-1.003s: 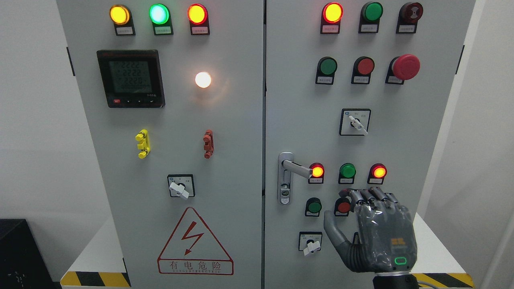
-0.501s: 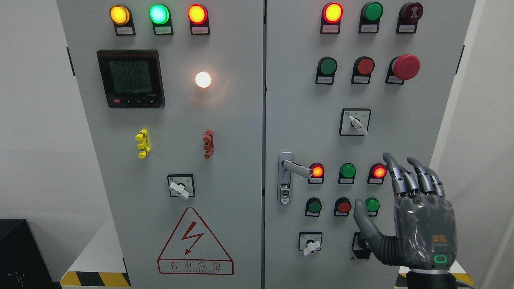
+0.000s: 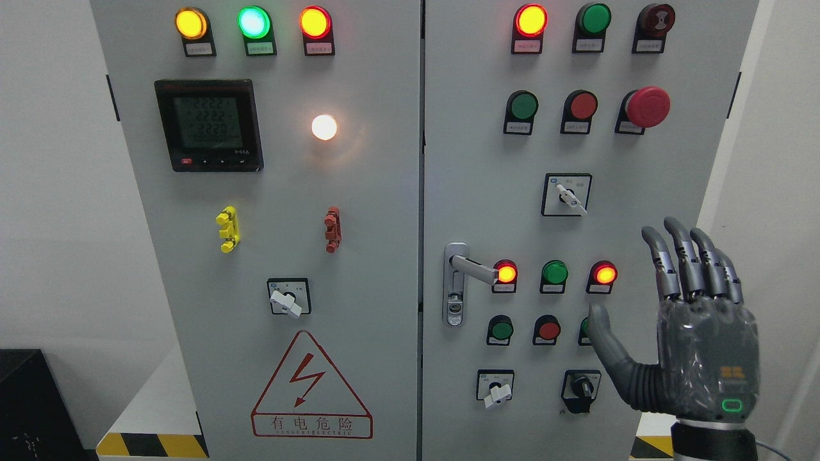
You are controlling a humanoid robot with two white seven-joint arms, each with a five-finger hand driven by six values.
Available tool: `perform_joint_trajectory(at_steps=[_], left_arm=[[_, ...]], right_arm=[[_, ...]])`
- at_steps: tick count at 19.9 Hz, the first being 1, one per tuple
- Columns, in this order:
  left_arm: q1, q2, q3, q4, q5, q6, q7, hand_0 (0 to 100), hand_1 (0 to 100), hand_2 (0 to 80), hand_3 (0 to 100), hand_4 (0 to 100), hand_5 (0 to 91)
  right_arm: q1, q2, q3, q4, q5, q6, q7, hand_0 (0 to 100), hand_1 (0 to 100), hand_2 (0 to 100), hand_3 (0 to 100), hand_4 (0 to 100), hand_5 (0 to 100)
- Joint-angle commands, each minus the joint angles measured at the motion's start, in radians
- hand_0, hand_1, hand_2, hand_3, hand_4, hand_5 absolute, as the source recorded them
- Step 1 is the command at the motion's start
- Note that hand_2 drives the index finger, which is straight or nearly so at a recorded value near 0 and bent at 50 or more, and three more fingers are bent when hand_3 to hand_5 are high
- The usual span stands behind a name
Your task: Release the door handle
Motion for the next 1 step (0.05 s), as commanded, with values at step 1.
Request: perform_joint_trajectory(at_steps=[1], left_arm=[[0.0, 0.0, -0.021, -0.02, 0.0, 0.0, 0.0, 0, 0, 2.2, 9, 1, 0.0]], right_arm=[[0.0, 0.001, -0.015, -0.011, -0.003, 0.0, 0.0, 44, 32, 0, 0, 0, 0]])
